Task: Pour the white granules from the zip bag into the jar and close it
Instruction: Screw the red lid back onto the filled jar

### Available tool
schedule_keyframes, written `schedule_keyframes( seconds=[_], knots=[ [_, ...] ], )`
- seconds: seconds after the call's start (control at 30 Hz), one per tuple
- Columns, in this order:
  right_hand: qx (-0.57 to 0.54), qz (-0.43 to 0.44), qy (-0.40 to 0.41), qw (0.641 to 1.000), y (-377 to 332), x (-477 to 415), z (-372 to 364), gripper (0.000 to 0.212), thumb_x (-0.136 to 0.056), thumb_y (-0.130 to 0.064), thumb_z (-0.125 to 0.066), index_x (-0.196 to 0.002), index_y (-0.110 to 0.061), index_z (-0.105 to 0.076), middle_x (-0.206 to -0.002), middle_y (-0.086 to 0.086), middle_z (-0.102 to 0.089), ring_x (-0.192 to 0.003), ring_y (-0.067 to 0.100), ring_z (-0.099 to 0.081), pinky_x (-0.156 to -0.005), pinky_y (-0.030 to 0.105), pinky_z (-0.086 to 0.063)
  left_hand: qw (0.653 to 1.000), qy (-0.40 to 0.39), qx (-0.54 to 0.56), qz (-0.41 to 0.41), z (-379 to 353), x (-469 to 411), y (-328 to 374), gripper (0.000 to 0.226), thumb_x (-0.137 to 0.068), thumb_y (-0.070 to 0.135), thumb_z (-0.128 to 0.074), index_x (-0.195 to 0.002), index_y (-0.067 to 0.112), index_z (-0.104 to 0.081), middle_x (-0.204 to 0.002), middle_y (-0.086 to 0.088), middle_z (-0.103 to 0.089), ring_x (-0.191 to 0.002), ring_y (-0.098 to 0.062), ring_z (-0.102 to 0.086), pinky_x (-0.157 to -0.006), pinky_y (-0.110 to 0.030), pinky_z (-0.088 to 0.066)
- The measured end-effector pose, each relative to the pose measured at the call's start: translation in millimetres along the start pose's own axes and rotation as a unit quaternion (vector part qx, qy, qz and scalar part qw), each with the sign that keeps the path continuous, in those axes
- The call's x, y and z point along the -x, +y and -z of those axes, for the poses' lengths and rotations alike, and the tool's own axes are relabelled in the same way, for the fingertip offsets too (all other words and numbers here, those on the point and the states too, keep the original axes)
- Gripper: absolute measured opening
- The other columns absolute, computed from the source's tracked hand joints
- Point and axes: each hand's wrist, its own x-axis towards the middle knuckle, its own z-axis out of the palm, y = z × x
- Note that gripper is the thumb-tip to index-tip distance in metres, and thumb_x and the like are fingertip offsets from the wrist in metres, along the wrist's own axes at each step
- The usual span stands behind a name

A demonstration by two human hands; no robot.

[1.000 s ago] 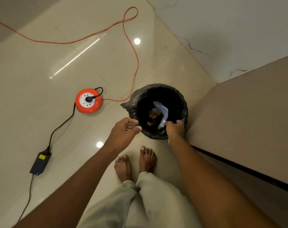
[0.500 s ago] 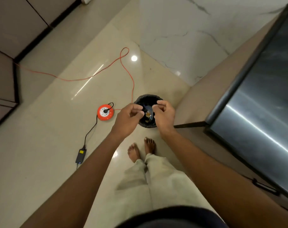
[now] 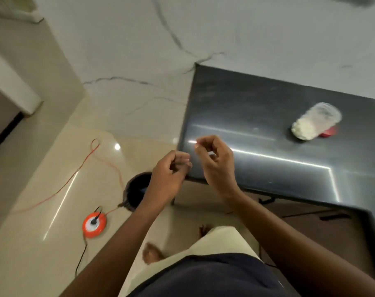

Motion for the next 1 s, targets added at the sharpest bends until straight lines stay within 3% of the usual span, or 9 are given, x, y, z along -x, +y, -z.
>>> schedule_keyframes(
  seconds=[0.2,0.37,0.53,0.6,0.7,0.8,0.9,1.0],
  knots=[
    [0.077,-0.024,0.123,0.989,39,-3,141,0.004,-0.099,-0.011,-0.068,-0.101,-0.01,-0.07,-0.091,-0.005,-0.071,-0.081,0.01,-0.066,-0.063,0.021,-0.049,0.996,-0.079,-0.006,-0.052,-125,-35,35,0.015,-0.099,0.023,-0.072,-0.113,0.028,-0.071,-0.109,0.013,-0.072,-0.099,0.005,-0.067,-0.083,-0.011,-0.055],
    [0.123,-0.039,0.161,0.979,86,-15,263,0.006,-0.098,-0.013,-0.068,-0.096,-0.018,-0.071,-0.086,-0.011,-0.072,-0.068,0.006,-0.064,-0.058,0.016,-0.046,0.993,-0.107,-0.001,-0.047,-241,-53,64,0.021,-0.097,0.023,-0.073,-0.116,0.03,-0.069,-0.115,0.014,-0.069,-0.106,0.001,-0.065,-0.088,-0.017,-0.056],
    [0.185,-0.038,0.158,0.969,136,-47,363,0.01,-0.097,-0.014,-0.067,-0.098,-0.024,-0.069,-0.093,-0.012,-0.071,-0.085,0.006,-0.067,-0.063,0.015,-0.051,0.992,-0.102,-0.057,-0.047,-332,-81,88,0.049,-0.092,0.033,-0.08,-0.134,0.033,-0.055,-0.138,0.01,-0.056,-0.125,-0.007,-0.051,-0.102,-0.027,-0.044],
    [0.209,-0.043,0.148,0.966,155,-71,393,0.014,-0.094,-0.011,-0.067,-0.101,-0.024,-0.068,-0.1,-0.007,-0.071,-0.09,0.008,-0.066,-0.069,0.021,-0.054,0.993,-0.077,-0.077,-0.049,-357,-100,94,0.065,-0.087,0.035,-0.085,-0.141,0.031,-0.049,-0.144,0.005,-0.051,-0.131,-0.012,-0.047,-0.105,-0.03,-0.042],
    [0.295,-0.048,0.088,0.95,184,-112,428,0.025,-0.09,-0.006,-0.064,-0.114,-0.015,-0.067,-0.115,0.002,-0.068,-0.106,0.018,-0.063,-0.089,0.035,-0.057,0.992,-0.045,-0.115,-0.037,-383,-130,97,0.09,-0.078,0.037,-0.092,-0.151,0.028,-0.04,-0.151,-0.001,-0.044,-0.141,-0.02,-0.041,-0.115,-0.041,-0.041],
    [0.389,-0.057,-0.041,0.919,200,-152,443,0.054,-0.085,-0.006,-0.064,-0.137,-0.018,-0.056,-0.139,0.006,-0.055,-0.13,0.027,-0.05,-0.106,0.038,-0.048,0.988,-0.037,-0.144,-0.037,-394,-151,99,0.106,-0.071,0.041,-0.096,-0.156,0.026,-0.033,-0.155,-0.004,-0.041,-0.144,-0.024,-0.038,-0.117,-0.046,-0.04],
    [0.48,-0.075,-0.189,0.853,209,-186,447,0.086,-0.08,-0.021,-0.072,-0.156,-0.032,-0.034,-0.164,0.008,-0.028,-0.15,0.034,-0.027,-0.117,0.056,-0.037,0.982,-0.061,-0.171,-0.057,-404,-170,105,0.118,-0.066,0.044,-0.098,-0.159,0.024,-0.029,-0.159,-0.005,-0.037,-0.147,-0.025,-0.037,-0.119,-0.047,-0.039],
    [0.521,-0.097,-0.282,0.799,222,-208,445,0.095,-0.081,-0.03,-0.07,-0.161,-0.043,-0.02,-0.172,0.01,-0.008,-0.157,0.039,-0.007,-0.12,0.068,-0.023,0.978,-0.088,-0.178,-0.059,-411,-186,109,0.126,-0.063,0.045,-0.1,-0.162,0.023,-0.024,-0.162,-0.003,-0.034,-0.148,-0.023,-0.037,-0.12,-0.048,-0.039]
  ],
)
